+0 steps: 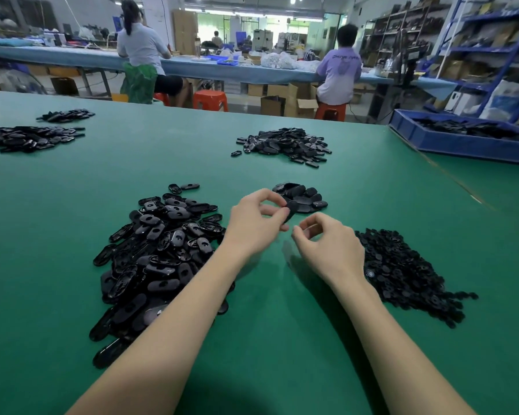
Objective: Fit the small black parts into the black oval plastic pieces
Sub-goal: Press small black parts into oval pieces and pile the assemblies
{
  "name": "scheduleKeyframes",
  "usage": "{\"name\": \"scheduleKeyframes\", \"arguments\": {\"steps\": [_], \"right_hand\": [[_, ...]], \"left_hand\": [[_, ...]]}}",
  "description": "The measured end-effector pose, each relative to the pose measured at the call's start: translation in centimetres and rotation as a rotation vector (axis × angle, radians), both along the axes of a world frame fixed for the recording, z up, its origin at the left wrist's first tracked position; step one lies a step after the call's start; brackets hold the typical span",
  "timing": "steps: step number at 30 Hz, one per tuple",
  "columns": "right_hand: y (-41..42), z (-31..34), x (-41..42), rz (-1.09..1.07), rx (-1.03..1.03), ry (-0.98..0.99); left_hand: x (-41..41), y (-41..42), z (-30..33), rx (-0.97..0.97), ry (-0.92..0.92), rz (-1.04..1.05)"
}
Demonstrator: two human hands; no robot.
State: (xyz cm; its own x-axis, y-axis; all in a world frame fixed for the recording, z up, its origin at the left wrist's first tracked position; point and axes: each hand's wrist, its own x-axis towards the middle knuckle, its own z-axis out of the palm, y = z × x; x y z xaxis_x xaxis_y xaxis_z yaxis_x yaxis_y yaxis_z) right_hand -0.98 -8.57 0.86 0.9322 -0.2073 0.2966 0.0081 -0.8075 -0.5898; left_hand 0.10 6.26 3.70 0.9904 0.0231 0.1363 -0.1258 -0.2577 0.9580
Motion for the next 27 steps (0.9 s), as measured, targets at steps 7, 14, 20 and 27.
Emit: {"name": "scheduleKeyframes", "arguments": {"steps": [7, 14, 20, 27], "right_hand": [[-5.7, 2.1, 0.5, -0.026, -0.086, 0.162], [-8.6, 1.6, 0.0, -0.130, -0.183, 0.134], [-8.2, 0.5, 0.0, -0.183, -0.282, 0.132], [-8.0, 0.5, 0.2, -0.218, -0.263, 0.131]], "left_hand": [[-1.0, -2.9, -2.2, -0.241, 0.189, -0.110], [-1.1, -3.5, -2.7, -0.226, 0.205, -0.166], [-1.1, -3.5, -3.3, -0.232, 0.192, -0.158], [-0.9, -3.4, -3.6, -0.227, 0.200, -0.153]]}}
